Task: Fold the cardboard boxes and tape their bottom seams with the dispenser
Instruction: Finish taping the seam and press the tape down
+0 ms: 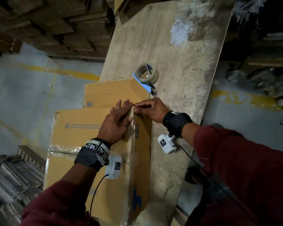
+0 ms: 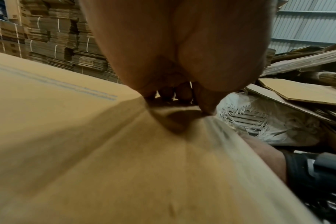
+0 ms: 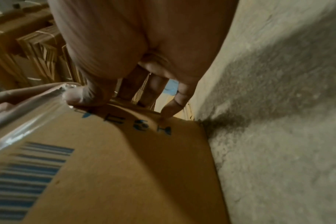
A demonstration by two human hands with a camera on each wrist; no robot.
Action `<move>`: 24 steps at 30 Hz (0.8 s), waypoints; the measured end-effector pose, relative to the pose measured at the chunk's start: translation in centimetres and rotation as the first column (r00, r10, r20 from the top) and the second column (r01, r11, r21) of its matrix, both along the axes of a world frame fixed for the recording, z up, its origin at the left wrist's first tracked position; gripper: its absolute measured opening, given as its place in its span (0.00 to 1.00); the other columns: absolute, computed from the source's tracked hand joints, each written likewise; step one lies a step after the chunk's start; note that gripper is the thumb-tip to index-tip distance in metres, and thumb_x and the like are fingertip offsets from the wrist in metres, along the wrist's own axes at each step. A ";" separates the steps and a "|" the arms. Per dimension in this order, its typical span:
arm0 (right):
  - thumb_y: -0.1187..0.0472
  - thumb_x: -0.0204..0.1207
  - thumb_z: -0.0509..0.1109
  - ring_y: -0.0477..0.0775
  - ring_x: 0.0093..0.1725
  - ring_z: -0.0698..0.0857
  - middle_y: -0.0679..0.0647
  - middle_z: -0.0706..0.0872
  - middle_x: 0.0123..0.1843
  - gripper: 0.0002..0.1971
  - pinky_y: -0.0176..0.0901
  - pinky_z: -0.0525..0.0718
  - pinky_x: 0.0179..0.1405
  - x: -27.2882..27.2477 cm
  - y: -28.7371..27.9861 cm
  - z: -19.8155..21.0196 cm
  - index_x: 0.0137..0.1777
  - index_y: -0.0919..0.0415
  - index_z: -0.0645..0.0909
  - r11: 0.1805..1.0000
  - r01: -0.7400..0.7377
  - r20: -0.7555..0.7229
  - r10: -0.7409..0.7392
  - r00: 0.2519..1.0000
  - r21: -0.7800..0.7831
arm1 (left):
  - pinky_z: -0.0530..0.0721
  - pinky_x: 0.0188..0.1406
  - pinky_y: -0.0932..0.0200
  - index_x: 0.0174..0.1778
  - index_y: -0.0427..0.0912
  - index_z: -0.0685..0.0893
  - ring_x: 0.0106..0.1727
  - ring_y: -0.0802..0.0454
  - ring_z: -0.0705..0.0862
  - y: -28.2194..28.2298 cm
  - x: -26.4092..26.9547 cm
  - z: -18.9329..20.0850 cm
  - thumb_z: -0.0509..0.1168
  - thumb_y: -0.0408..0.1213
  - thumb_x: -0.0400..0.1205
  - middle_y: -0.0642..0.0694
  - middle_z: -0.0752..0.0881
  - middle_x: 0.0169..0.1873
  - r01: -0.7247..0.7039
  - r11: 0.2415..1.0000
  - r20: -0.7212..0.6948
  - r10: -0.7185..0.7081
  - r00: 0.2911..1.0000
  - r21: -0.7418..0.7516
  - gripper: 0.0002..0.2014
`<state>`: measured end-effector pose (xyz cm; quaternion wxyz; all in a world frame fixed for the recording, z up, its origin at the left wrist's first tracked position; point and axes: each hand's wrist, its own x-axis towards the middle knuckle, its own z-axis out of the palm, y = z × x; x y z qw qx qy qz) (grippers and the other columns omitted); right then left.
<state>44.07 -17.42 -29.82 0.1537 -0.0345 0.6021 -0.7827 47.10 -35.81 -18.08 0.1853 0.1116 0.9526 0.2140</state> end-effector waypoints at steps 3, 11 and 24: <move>0.59 0.72 0.85 0.37 0.54 0.90 0.39 0.92 0.52 0.16 0.40 0.85 0.62 -0.2 1.0 -0.2 0.60 0.55 0.92 0.990 -0.089 -0.008 0.091 0.996 0.109 | 0.45 0.91 0.41 0.88 0.49 0.68 0.91 0.57 0.49 0.1 -0.1 0.3 0.64 0.42 0.90 0.62 0.61 0.85 -0.012 1.000 0.010 0.012 1.000 0.000 0.28; 0.44 0.57 0.91 0.48 0.70 0.80 0.50 0.82 0.72 0.50 0.46 0.78 0.73 1.7 0.0 1.1 0.81 0.47 0.74 0.905 -0.225 -0.148 0.294 0.944 0.361 | 0.46 0.90 0.47 0.90 0.57 0.60 0.88 0.54 0.45 0.5 0.6 0.8 0.61 0.49 0.90 0.49 0.56 0.90 -0.069 0.998 0.033 0.068 0.997 0.009 0.31; 0.18 0.55 0.73 0.63 0.90 0.45 0.52 0.40 0.92 0.64 0.70 0.58 0.83 5.4 -0.6 3.4 0.89 0.37 0.49 0.673 0.015 -0.461 0.491 0.739 0.740 | 0.80 0.75 0.40 0.88 0.52 0.69 0.85 0.47 0.71 -2.8 9.5 4.3 0.74 0.51 0.82 0.58 0.67 0.87 -0.131 0.990 -0.041 0.133 0.990 0.056 0.38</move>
